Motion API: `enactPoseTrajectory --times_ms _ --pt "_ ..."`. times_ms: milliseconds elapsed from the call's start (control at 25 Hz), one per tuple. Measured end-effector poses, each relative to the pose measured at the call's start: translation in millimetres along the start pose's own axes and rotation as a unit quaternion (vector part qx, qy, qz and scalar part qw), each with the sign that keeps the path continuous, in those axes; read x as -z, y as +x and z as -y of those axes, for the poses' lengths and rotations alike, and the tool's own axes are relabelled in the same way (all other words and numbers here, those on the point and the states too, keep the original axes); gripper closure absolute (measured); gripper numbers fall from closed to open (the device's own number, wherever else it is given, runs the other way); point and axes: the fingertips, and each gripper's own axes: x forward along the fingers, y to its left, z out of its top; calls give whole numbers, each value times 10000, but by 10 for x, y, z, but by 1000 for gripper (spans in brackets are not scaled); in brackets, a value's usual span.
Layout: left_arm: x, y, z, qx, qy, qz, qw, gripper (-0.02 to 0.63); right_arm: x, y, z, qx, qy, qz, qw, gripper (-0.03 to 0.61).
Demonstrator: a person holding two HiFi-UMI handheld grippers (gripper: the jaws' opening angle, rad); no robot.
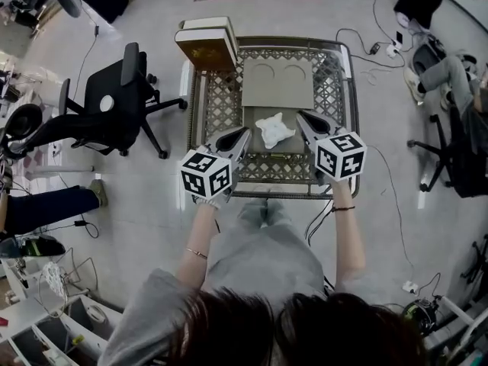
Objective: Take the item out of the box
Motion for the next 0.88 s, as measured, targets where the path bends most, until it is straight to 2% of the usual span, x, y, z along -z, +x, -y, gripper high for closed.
enactPoseTrajectory --times_ms 360,560,880 --pt "178 250 -129 36 -134 -340 9993 597 348 304 141 -91 331 -686 9970 553" --pt "322 363 -193 75 -227 -547 9982 597 515 442 231 -109 700 -910 9933 493" --pt "556 489 -302 75 -428 -929 9947 597 836 649 328 -156 810 -1503 9852 441"
